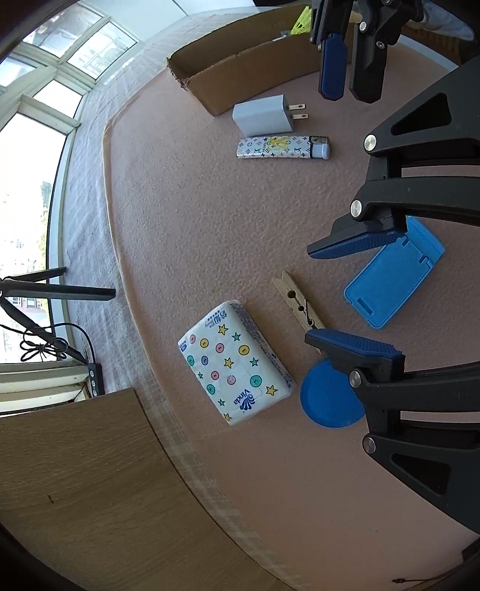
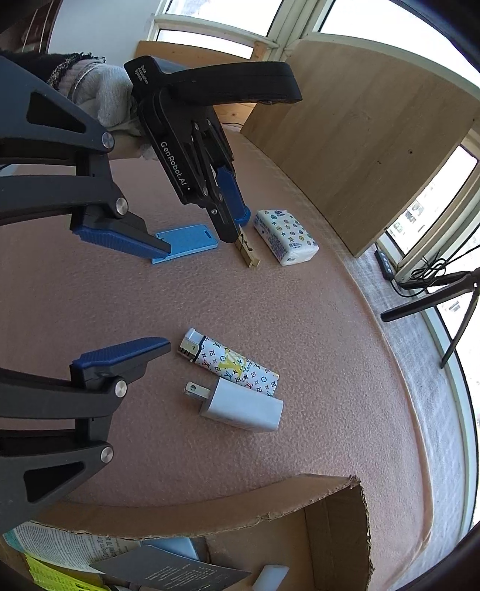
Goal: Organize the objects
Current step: 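Move the right gripper to the patterned lighter while the left approaches the clothespin, then grasp the patterned lighter with the right gripper while the left grasps the wooden clothespin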
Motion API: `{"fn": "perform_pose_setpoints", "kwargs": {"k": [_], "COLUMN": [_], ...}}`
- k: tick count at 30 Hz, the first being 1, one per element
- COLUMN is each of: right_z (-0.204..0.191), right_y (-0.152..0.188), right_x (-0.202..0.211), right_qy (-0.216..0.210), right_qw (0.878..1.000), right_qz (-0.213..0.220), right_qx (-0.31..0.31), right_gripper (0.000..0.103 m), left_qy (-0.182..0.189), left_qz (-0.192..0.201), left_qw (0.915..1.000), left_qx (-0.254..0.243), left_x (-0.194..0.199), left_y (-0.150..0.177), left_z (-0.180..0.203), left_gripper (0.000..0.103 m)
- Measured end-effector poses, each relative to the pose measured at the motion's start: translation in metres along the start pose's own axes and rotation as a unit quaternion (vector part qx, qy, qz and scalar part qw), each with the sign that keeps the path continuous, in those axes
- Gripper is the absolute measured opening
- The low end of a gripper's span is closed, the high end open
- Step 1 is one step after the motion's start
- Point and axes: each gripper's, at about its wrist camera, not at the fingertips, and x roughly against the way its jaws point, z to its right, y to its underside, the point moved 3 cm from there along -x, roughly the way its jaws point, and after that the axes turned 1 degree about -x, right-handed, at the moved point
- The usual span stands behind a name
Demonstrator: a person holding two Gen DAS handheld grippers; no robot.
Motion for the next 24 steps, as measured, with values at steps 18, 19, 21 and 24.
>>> {"fn": "perform_pose_setpoints", "kwargs": {"k": [18, 19, 21, 24], "right_z": [0.016, 0.017, 0.017, 0.015], "right_y": [-0.022, -0.022, -0.024, -0.024], "right_x": [-0.034, -0.036, -0.039, -0.045], "right_qy": [0.07, 0.076, 0.083, 0.093], "right_qw": [0.996, 0.996, 0.995, 0.995], "right_qz": [0.005, 0.006, 0.008, 0.007], "right_qx": [-0.047, -0.048, -0.046, -0.041], "right_gripper": [0.038, 0.038, 0.038, 0.038], "left_qy": [-0.005, -0.005, -0.006, -0.006], "left_qz": [-0.013, -0.014, -0.015, -0.019], "left_qw": [0.9996, 0.9996, 0.9996, 0.9996], "left_qx": [-0.024, -0.023, -0.021, -0.021], "left_x": [-0.02, -0.022, -0.023, -0.026], "left_y": [-0.013, -0.014, -0.014, -0.013], "left_z": [0.0, -0.001, -0.002, -0.004], "left_gripper": [0.043, 0.043, 0.043, 0.043]}}
